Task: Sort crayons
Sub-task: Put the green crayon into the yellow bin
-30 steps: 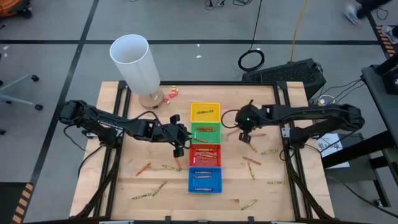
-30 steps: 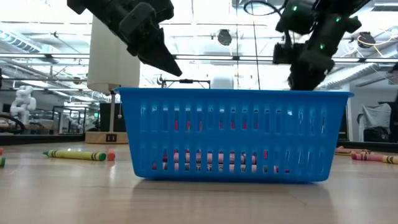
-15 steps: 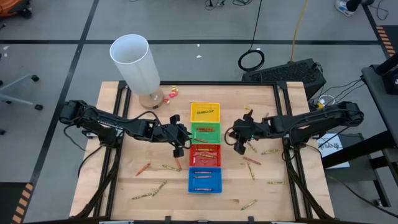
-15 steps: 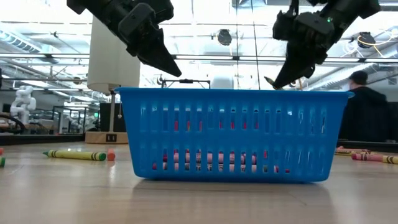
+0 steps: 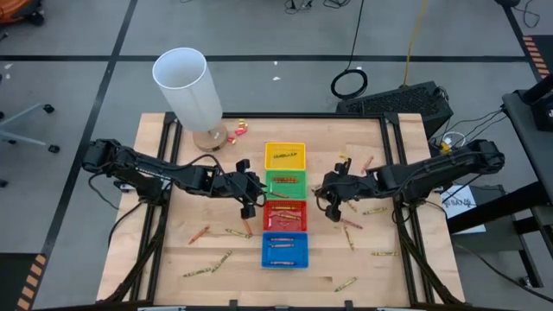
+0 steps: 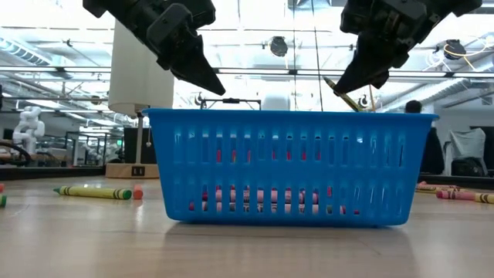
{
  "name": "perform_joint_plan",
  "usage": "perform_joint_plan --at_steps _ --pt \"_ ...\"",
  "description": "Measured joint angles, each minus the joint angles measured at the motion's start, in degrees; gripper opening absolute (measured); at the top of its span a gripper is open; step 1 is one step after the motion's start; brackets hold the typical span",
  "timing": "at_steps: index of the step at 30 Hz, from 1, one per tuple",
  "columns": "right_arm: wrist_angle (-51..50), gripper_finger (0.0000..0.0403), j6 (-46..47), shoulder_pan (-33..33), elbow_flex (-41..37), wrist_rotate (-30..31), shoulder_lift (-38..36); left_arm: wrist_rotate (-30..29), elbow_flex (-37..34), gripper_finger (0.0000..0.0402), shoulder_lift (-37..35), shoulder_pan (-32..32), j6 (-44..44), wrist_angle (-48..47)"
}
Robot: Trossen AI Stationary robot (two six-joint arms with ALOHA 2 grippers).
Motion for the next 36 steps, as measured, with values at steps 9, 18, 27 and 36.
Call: perform_joint_plan --at_steps 9,18,27,36 --pt "0.7 0.0003 -5.3 0.0 0.0 2.9 0.0 0.0 0.0 0.0085 0.0 0.0 0.0 0.0" --pt "3.3 0.0004 -14.1 0.0 0.0 2.7 0.0 0.0 0.0 0.0085 0.0 0.0 0.0 0.0" --pt "3.5 0.0004 -23.6 0.0 0.0 2.7 0.0 0.0 0.0 0.0085 0.0 0.0 -0.1 0.0" --pt "3.8 0.0004 -36.1 0.0 0.0 2.6 0.0 0.0 0.0 0.0085 0.0 0.0 -0.3 0.0"
